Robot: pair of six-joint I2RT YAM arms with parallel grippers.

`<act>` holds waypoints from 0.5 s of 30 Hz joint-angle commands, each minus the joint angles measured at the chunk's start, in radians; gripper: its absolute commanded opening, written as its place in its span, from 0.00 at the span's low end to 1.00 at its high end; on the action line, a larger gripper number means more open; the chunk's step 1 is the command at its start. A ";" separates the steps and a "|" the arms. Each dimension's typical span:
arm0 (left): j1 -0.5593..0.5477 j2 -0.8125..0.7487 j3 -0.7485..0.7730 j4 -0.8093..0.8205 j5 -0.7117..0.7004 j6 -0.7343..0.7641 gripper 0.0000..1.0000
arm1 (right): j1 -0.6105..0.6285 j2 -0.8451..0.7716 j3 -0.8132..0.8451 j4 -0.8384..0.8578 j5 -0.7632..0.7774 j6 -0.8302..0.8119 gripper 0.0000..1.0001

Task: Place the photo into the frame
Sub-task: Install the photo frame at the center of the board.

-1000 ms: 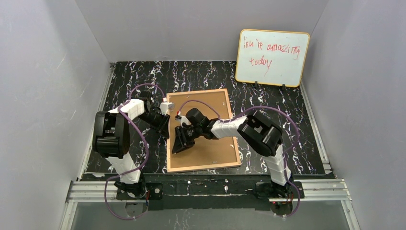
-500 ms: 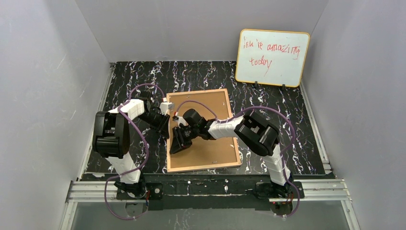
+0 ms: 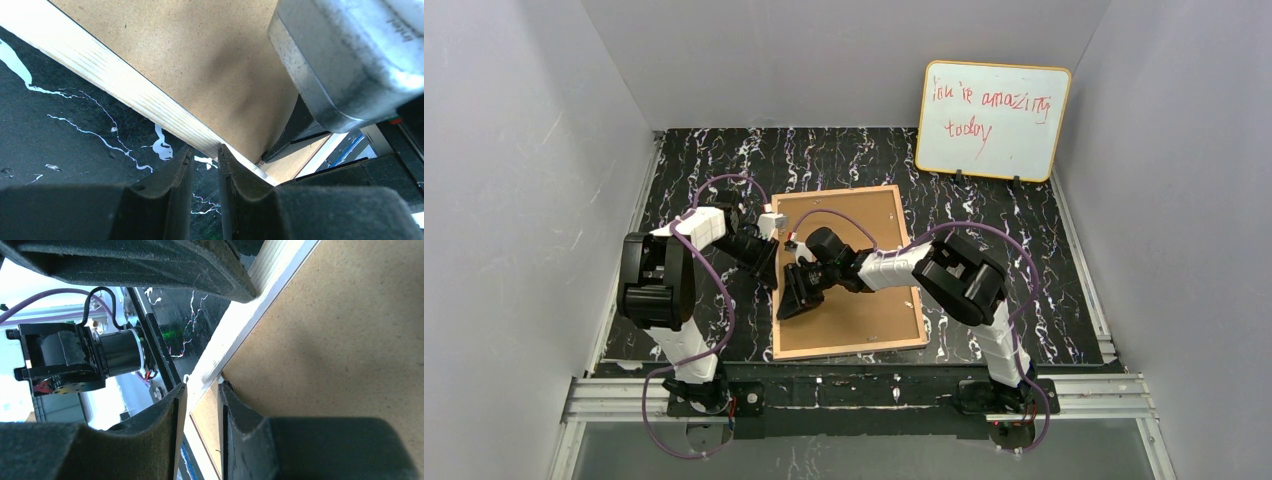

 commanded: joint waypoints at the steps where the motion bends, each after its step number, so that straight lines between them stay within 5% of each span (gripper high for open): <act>1: -0.005 0.027 -0.028 0.039 -0.077 0.063 0.13 | 0.004 -0.012 -0.006 0.030 0.028 -0.014 0.38; 5: 0.018 0.025 0.022 0.007 -0.064 0.067 0.18 | -0.037 -0.085 -0.011 0.026 -0.008 -0.006 0.43; 11: 0.084 0.080 0.147 0.005 0.003 -0.001 0.40 | -0.149 -0.150 0.003 0.079 -0.014 0.013 0.56; 15: 0.143 0.168 0.206 0.050 0.074 -0.106 0.41 | -0.225 -0.081 0.065 0.080 0.012 0.027 0.56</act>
